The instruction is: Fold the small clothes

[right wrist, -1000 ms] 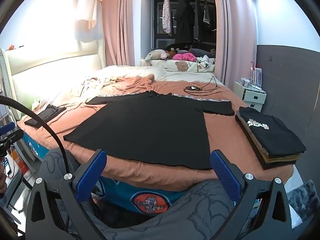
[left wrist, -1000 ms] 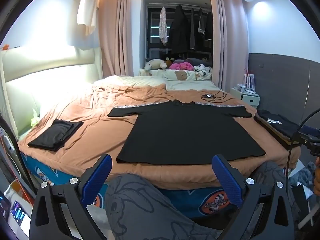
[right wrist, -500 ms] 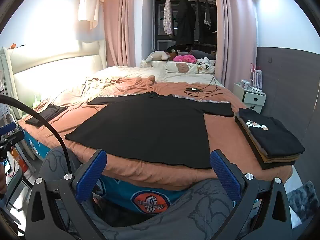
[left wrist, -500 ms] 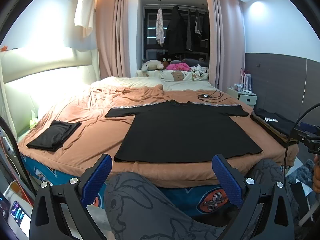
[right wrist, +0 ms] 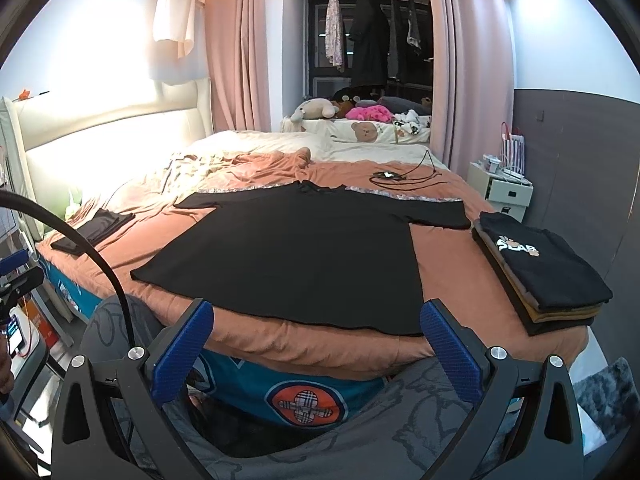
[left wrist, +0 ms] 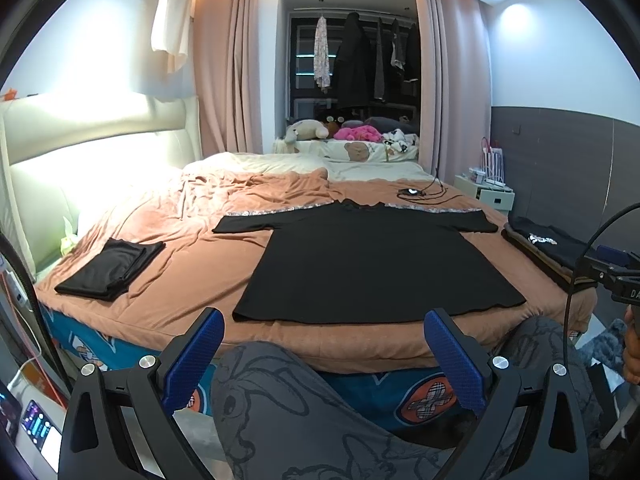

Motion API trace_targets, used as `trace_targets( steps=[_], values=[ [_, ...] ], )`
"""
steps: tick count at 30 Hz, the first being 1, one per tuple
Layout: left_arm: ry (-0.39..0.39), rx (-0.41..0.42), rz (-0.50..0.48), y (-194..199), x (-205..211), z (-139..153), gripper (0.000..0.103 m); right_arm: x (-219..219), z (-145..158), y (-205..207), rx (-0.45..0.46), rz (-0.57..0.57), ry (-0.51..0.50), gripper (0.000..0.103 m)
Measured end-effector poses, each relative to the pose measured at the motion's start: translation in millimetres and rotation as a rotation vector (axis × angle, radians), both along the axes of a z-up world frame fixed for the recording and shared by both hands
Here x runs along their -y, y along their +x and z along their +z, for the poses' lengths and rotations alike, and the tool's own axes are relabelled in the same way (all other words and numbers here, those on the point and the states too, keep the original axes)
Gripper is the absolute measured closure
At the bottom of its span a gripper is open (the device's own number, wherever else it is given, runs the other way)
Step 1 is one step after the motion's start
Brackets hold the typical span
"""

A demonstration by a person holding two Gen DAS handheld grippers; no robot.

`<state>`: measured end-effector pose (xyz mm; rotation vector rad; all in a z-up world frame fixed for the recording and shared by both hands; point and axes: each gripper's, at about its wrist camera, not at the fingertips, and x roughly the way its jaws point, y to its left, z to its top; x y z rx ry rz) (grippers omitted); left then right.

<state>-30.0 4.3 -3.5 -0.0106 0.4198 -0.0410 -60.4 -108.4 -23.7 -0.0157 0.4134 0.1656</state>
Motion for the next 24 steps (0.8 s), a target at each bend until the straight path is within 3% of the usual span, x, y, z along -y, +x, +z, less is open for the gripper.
trace_targets(
  steps=[24],
  values=[
    [-0.004,0.001,0.016,2.2,-5.5,-2.7,0.002,-3.4,-5.1,5.7,-0.021,0.018,-0.001,0.0]
  ],
)
